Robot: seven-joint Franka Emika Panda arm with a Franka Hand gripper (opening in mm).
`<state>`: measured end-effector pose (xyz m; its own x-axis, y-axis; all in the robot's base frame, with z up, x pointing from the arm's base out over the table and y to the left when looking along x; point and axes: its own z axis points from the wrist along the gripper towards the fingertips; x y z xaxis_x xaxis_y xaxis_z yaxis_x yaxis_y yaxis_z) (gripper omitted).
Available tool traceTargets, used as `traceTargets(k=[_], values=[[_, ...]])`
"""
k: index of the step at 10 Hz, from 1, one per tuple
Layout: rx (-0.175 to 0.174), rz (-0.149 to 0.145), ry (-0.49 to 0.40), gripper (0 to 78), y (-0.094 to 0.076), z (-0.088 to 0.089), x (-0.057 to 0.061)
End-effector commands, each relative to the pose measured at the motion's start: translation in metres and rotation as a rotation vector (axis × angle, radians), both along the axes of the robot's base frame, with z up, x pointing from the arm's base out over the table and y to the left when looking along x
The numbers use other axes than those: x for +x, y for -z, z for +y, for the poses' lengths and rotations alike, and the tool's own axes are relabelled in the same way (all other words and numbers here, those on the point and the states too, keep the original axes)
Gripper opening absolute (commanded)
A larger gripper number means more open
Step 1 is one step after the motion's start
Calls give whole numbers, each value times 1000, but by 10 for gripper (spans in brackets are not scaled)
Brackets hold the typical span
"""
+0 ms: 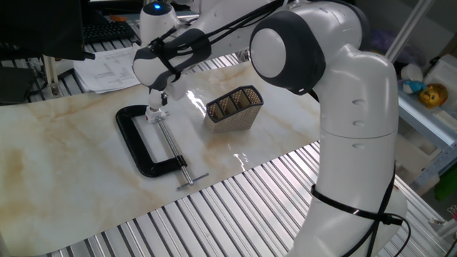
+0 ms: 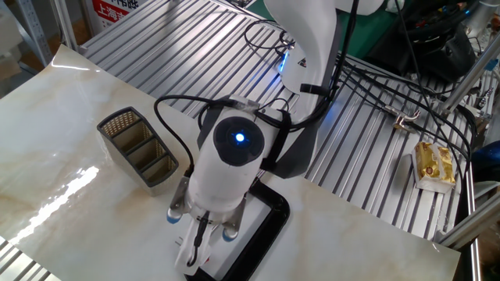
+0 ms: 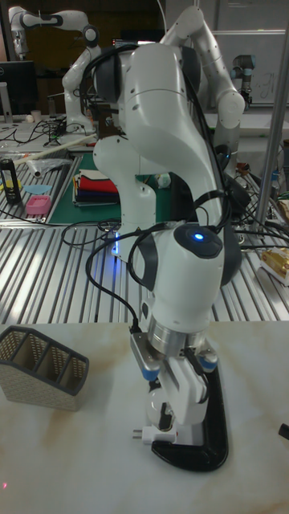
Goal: Install the light bulb by rotating it
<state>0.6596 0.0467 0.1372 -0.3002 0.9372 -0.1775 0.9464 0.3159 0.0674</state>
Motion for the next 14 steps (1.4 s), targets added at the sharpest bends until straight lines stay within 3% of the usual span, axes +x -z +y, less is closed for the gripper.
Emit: traceTargets(k=[1,2,11,12,13,14], values=[[5,16,-6,11,5,5,-2],[5,16,-6,774,5,5,-2],[5,16,-6,774,5,5,-2],[74,81,-48,774,-11,13,7],[147,92,-78,774,-27,14,14],[164,102,-100,774,-35,14,16]])
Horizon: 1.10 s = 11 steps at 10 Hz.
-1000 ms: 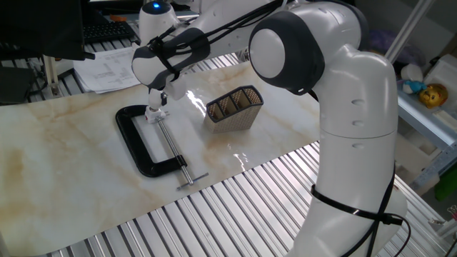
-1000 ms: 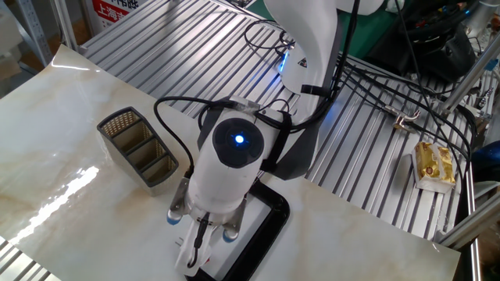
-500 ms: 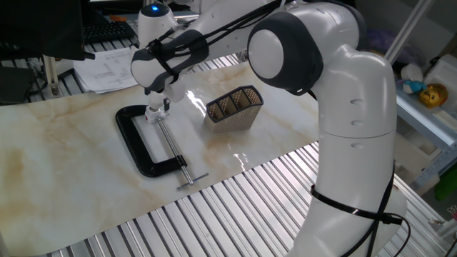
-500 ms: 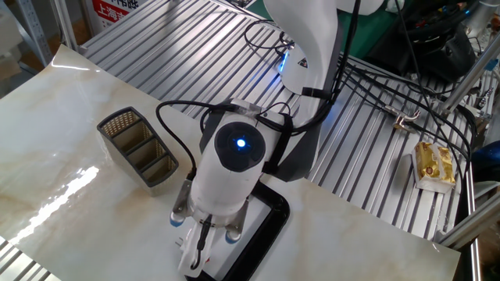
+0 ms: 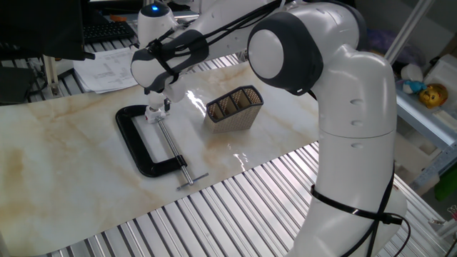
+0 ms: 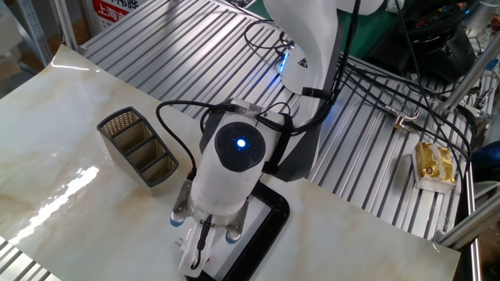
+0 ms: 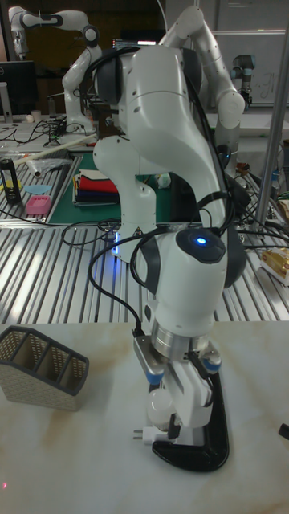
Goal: Install the light bulb by rotating it
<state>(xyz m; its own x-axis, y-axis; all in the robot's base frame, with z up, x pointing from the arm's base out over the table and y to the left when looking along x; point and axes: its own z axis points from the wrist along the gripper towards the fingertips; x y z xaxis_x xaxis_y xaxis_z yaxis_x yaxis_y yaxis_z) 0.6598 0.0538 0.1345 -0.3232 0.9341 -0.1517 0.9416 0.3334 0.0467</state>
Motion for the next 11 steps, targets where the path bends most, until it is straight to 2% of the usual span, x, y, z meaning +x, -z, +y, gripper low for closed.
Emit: traceTargets(k=[1,3,4,5,6,7,9,11], values=[[156,79,-89,774,-41,7,16],[158,82,-129,774,-43,7,16],[155,93,-190,774,-46,7,16],[156,101,-206,774,-47,7,16],[155,135,-273,774,-54,7,15],[153,157,-333,774,-58,6,13],[145,163,-476,774,-61,-2,3],[141,178,-613,774,-68,-14,-2]])
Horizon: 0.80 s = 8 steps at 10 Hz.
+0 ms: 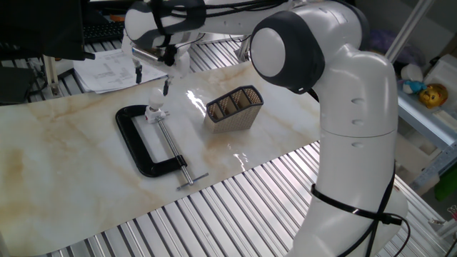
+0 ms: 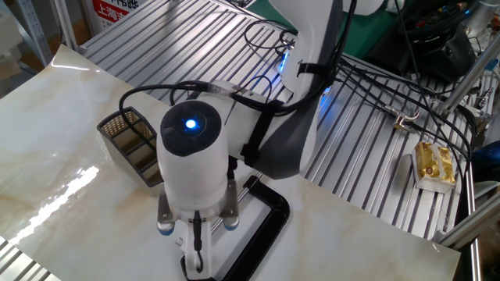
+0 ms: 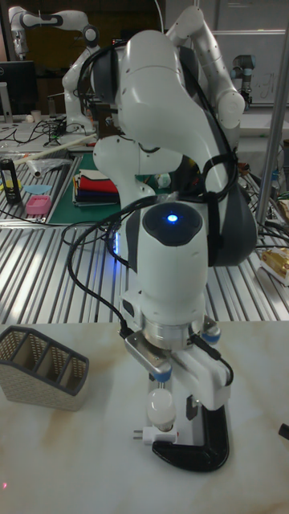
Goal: Install the light bulb by rotating it
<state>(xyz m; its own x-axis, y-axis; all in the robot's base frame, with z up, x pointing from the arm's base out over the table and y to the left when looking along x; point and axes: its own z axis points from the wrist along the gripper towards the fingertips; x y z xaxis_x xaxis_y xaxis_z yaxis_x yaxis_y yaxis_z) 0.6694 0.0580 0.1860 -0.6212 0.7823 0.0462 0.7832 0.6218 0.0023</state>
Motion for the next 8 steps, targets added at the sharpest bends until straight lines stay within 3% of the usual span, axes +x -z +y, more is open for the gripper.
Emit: traceTargets(k=[1,4,6,8], values=[[13,37,-357,774,-21,-27,-11],[37,35,-443,774,-25,-51,-10],[63,32,-473,774,-28,-58,-9],[56,47,-515,774,-32,-63,-8]])
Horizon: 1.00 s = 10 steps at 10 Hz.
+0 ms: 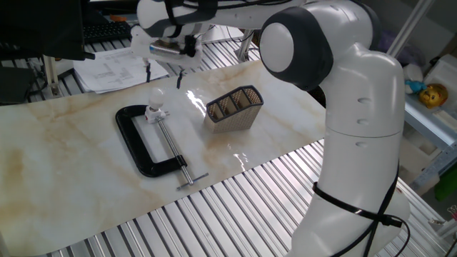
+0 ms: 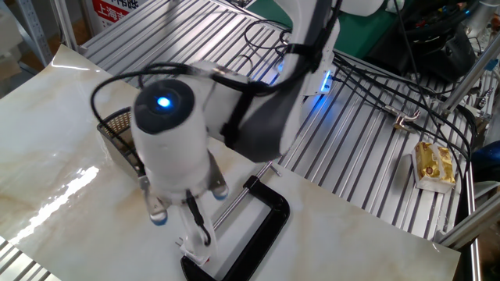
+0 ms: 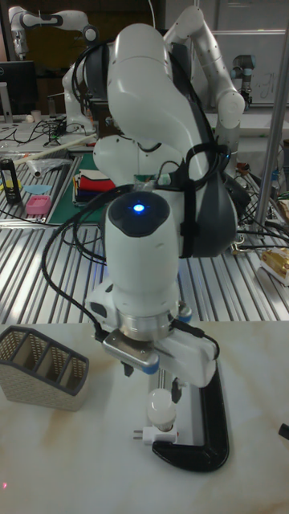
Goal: Install the light bulb by rotating it
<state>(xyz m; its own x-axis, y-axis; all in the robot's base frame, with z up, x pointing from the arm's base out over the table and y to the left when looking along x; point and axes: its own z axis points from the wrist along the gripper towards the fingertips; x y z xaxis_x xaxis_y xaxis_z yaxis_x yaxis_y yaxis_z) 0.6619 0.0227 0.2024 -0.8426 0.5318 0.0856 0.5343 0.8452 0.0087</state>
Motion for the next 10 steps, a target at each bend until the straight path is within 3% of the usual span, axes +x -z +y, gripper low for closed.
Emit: traceTargets(k=[1,3,4,6,10], values=[[6,25,-210,774,-17,-33,-1],[-6,23,-268,774,-14,-43,-1],[-22,19,-349,774,-13,-48,2],[-10,-16,-459,774,-12,-44,10],[-19,-78,-558,774,7,6,21]])
